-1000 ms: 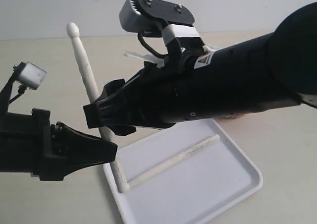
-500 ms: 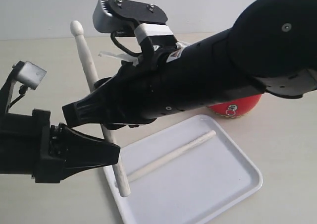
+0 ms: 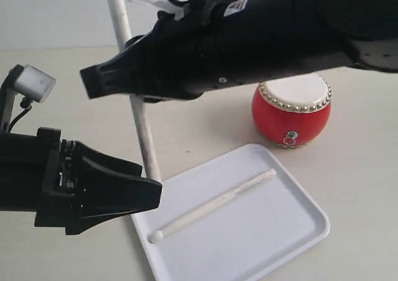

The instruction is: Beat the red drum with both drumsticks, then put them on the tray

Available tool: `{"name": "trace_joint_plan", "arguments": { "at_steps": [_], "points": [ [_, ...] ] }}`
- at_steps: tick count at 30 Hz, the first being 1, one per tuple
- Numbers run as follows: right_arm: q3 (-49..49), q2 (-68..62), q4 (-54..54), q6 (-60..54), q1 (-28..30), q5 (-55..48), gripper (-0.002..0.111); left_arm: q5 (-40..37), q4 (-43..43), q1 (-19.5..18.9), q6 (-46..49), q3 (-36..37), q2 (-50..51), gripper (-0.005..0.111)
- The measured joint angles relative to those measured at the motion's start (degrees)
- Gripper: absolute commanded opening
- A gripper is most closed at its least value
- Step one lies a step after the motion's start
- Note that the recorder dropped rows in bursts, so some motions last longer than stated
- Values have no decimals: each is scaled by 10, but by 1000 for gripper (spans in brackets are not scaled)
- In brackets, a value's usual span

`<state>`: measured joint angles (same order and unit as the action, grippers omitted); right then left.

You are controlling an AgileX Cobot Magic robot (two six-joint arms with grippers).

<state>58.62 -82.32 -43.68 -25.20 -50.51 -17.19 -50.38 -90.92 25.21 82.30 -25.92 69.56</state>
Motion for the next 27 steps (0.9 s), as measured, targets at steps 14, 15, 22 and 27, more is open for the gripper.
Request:
{"name": "trace_joint_plan", "arguments": {
  "at_steps": [14,15,22,27],
  "points": [
    [65,20,479,180,77,-268,0,17,268,0,-245,-61,-113,0],
    [58,8,489,138,77,-302,0,37,285,0,-269,-72,-129,0],
    [-36,-32,596,18,9,-328,0,104,366,-70,-361,-95,-231,0],
    [-94,-39,703,14,-64,-235,0,106,410,-113,-405,-95,-271,0]
  ]
}}
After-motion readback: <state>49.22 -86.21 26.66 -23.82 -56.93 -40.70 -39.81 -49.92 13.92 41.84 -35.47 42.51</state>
